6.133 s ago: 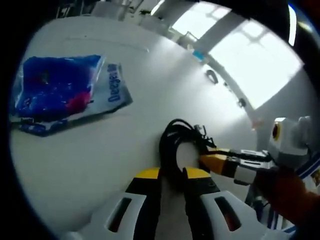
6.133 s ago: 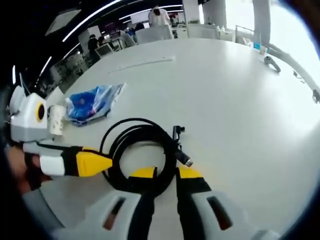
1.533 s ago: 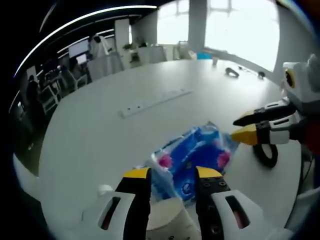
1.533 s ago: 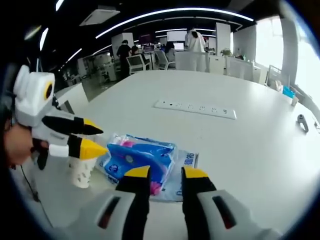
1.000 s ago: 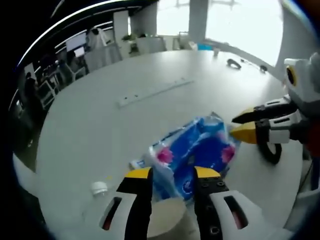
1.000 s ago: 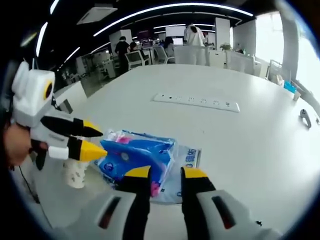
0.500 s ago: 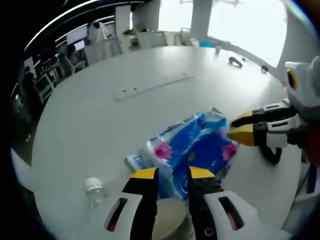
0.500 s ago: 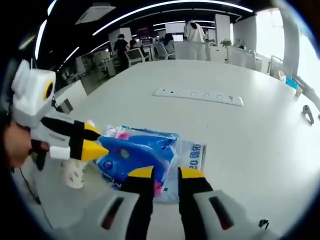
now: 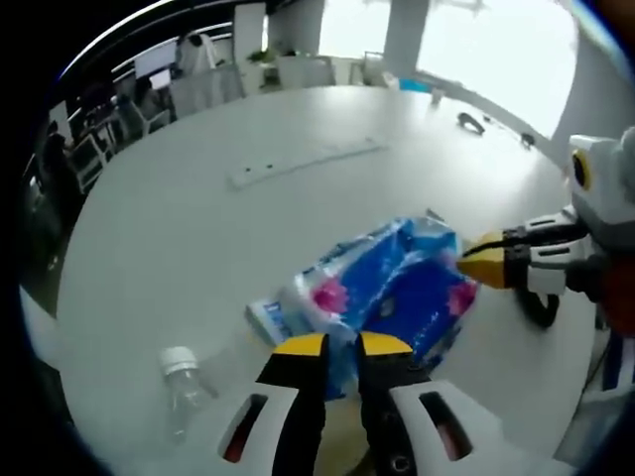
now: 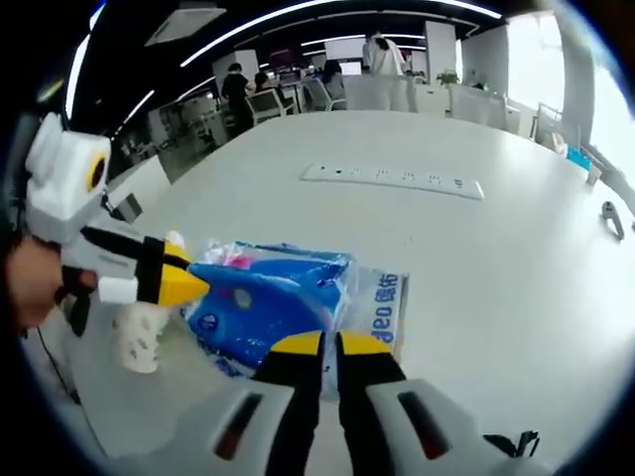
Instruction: Arrange the tabletop items into an orderly group along one side of the table until the central work area is clear of visible clutter.
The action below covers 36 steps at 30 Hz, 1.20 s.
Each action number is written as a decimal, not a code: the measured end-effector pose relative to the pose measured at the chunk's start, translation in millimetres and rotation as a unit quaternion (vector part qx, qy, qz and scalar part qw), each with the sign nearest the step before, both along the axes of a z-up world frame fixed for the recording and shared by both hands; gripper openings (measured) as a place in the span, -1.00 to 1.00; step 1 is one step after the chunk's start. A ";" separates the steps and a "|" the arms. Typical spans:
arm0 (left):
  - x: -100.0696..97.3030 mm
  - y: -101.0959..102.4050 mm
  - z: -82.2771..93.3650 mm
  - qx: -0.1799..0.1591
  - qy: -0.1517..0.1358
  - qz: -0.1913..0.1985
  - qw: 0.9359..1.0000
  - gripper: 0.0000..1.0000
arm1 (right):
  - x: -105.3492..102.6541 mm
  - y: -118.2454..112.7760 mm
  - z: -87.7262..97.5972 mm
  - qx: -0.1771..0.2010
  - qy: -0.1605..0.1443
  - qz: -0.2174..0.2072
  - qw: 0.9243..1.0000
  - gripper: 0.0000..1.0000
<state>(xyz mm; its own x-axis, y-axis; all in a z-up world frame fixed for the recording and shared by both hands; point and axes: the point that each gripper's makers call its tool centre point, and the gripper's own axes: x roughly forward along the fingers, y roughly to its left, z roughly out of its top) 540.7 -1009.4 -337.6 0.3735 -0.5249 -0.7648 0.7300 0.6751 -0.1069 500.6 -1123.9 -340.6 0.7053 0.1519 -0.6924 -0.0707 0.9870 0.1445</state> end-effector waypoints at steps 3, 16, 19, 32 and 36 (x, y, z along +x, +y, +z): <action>0.3 -0.9 -0.4 0.000 0.002 0.000 1.000 -0.91 | 0.3 0.2 0.9 0.003 0.000 -0.001 1.000 -0.99; -1.8 -2.0 4.9 0.000 -0.004 -0.013 1.000 -1.00 | -1.3 0.6 5.4 0.008 -0.006 -0.003 1.000 -1.00; -1.3 -2.3 6.8 -0.003 -0.006 -0.014 1.000 -1.00 | -1.7 1.7 8.1 0.008 -0.008 -0.002 1.000 -1.00; -1.0 -1.8 20.3 -0.013 -0.020 -0.011 1.000 -1.00 | -2.0 3.1 18.1 0.010 -0.022 -0.003 1.000 -1.00; -1.6 -2.2 23.9 -0.017 -0.020 -0.008 1.000 -1.00 | -3.5 2.4 20.6 0.012 -0.025 -0.005 1.000 -1.00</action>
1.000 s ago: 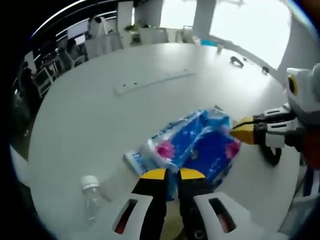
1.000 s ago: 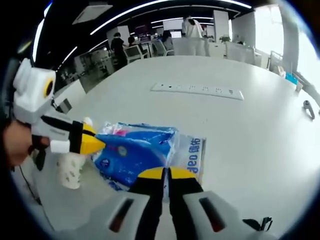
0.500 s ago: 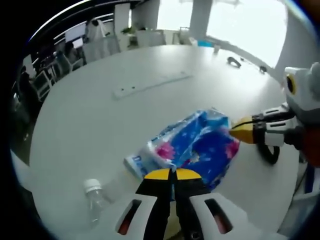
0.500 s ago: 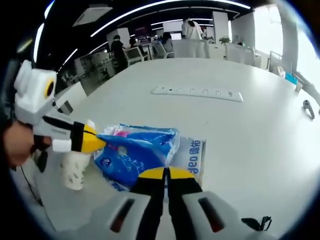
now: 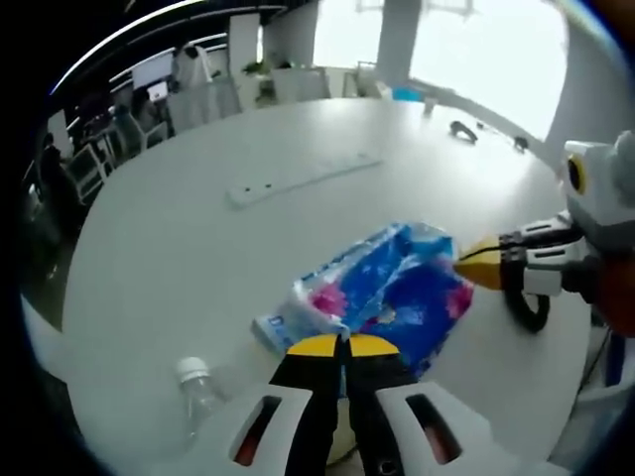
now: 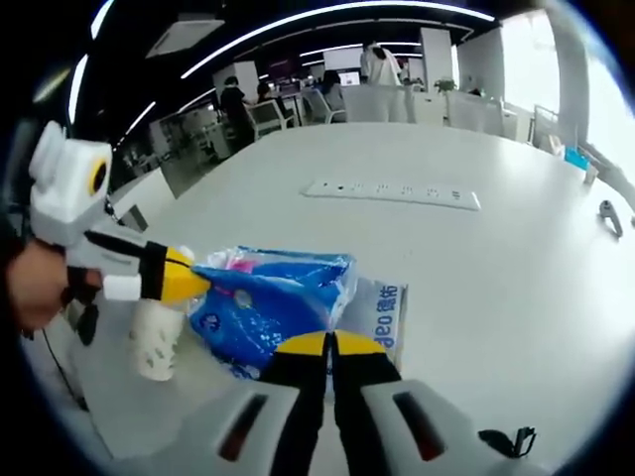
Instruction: Arrange the tabletop items into an orderly group along one side of the table until the central work area is clear of visible clutter.
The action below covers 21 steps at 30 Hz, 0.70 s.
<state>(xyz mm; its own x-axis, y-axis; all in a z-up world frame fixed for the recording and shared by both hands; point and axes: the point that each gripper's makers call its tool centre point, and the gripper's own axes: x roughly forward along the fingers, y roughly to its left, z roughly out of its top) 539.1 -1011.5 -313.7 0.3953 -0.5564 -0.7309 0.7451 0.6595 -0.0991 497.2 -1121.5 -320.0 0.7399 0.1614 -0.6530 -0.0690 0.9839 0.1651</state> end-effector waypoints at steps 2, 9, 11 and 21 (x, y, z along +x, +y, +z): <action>-0.4 -0.3 1.7 -0.001 0.000 0.002 1.000 -1.00 | -0.3 -0.5 1.5 -0.001 -0.002 0.000 1.000 -1.00; -2.3 -1.8 7.7 -0.008 -0.002 0.004 1.000 -1.00 | -1.2 -2.4 8.3 0.002 -0.010 -0.004 1.000 -1.00; -2.4 -2.8 10.6 -0.011 -0.003 0.004 1.000 -1.00 | -1.3 -3.0 11.0 0.002 -0.012 -0.005 1.000 -1.00; -6.7 -15.0 21.6 -0.020 -0.006 -0.001 1.000 -1.00 | -4.5 -15.3 22.1 0.003 -0.023 -0.015 1.000 -1.00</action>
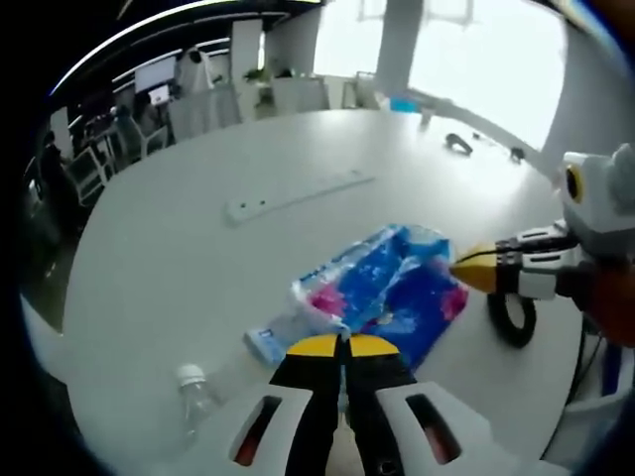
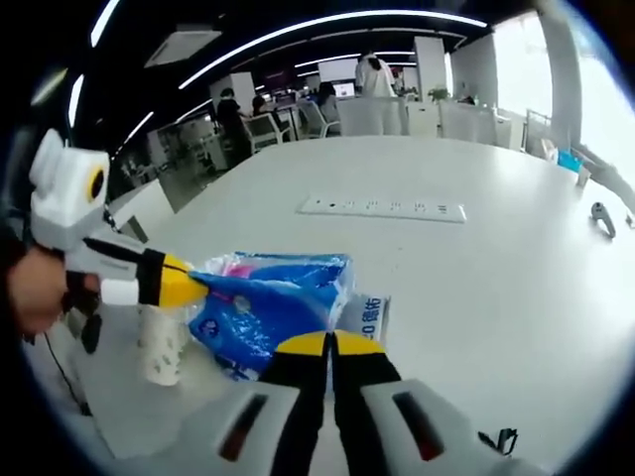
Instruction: Arrange the tabletop items into an orderly group along one side of the table until the central work area is clear of visible clutter.
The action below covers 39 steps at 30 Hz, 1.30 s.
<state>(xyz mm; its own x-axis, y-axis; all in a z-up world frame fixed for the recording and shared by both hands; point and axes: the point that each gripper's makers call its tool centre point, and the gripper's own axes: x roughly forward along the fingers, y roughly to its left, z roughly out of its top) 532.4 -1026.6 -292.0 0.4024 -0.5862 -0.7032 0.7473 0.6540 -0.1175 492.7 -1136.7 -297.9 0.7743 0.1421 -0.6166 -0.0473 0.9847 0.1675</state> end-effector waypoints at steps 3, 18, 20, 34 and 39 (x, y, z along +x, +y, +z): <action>-1.7 -3.4 1.6 -0.002 0.000 -0.003 1.000 -1.00 | -2.3 -4.8 2.4 -0.001 -0.002 -0.003 1.000 -1.00; -9.7 -27.5 13.2 -0.015 0.001 -0.014 1.000 -1.00 | -10.9 -27.5 16.7 -0.008 -0.012 -0.019 1.000 -1.00; -11.7 -32.6 15.5 -0.017 0.001 -0.016 1.000 -1.00 | -12.5 -33.1 18.6 -0.009 -0.013 -0.022 1.000 -1.00; -24.0 -74.0 22.1 -0.028 0.000 -0.036 0.999 -1.00 | -26.8 -73.1 27.6 -0.020 -0.018 -0.042 0.999 -1.00; -28.2 -90.3 21.7 -0.032 0.003 -0.041 0.999 -1.00 | -32.1 -90.4 28.5 -0.022 -0.019 -0.049 0.998 -1.00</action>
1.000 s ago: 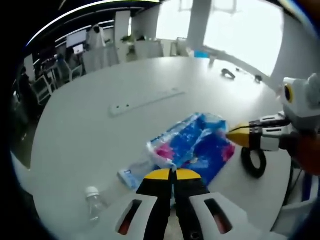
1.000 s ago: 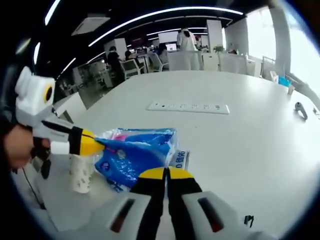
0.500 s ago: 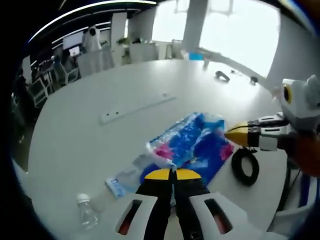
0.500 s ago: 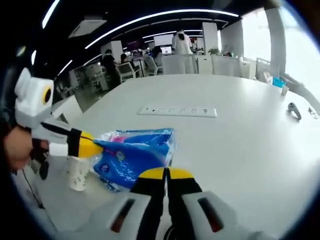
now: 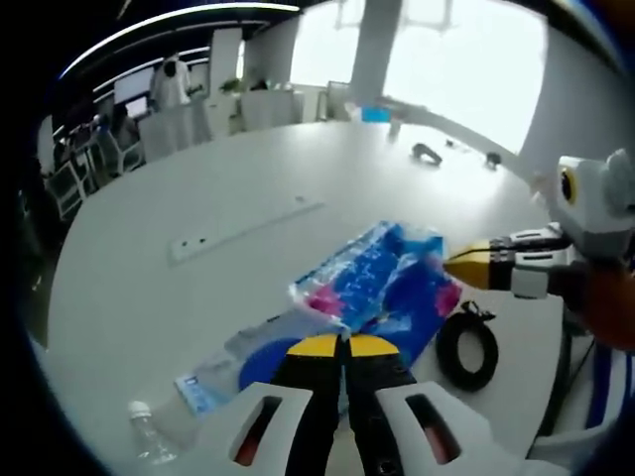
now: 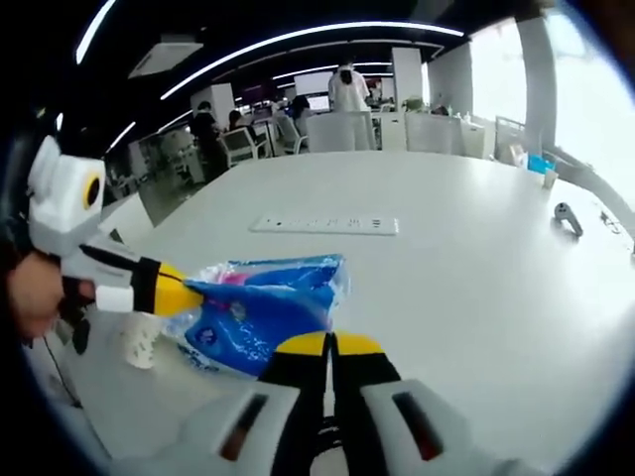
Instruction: Arrange the tabletop items into an orderly group along one side of the table until the central work area is clear of visible clutter.
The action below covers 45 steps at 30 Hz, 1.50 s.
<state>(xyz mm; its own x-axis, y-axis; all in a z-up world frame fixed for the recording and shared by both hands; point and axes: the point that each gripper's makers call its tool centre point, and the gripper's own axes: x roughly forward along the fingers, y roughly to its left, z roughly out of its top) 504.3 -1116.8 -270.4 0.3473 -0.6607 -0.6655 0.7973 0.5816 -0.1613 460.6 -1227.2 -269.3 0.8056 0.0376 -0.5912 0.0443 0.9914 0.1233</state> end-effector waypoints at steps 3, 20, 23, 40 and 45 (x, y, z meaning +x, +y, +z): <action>-3.4 -10.7 -0.6 -0.002 0.002 -0.004 1.000 -1.00 | -3.2 -9.6 0.1 -0.001 0.001 -0.004 1.000 -1.00; -16.3 -65.0 -14.2 -0.003 0.014 -0.027 1.000 -1.00 | -17.3 -63.2 -7.9 -0.010 0.010 -0.026 1.000 -1.00; -17.7 -70.1 -19.2 0.001 0.017 -0.030 0.999 -1.00 | -17.8 -69.2 -10.9 -0.010 0.012 -0.027 1.000 -1.00; -19.8 -86.1 -52.7 0.043 0.024 -0.032 0.998 -1.00 | -19.2 -84.6 -46.1 0.005 0.038 -0.016 0.999 -1.00; -20.2 -90.8 -60.1 0.054 0.023 -0.034 0.998 -1.00 | -19.8 -89.3 -52.8 0.007 0.043 -0.014 0.999 -1.00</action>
<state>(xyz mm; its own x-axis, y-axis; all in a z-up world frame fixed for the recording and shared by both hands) 484.1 -1207.6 -330.5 0.2709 -0.6059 -0.7480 0.8289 0.5419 -0.1388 440.8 -1316.5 -322.1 0.7524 0.0244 -0.6583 0.0834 0.9877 0.1320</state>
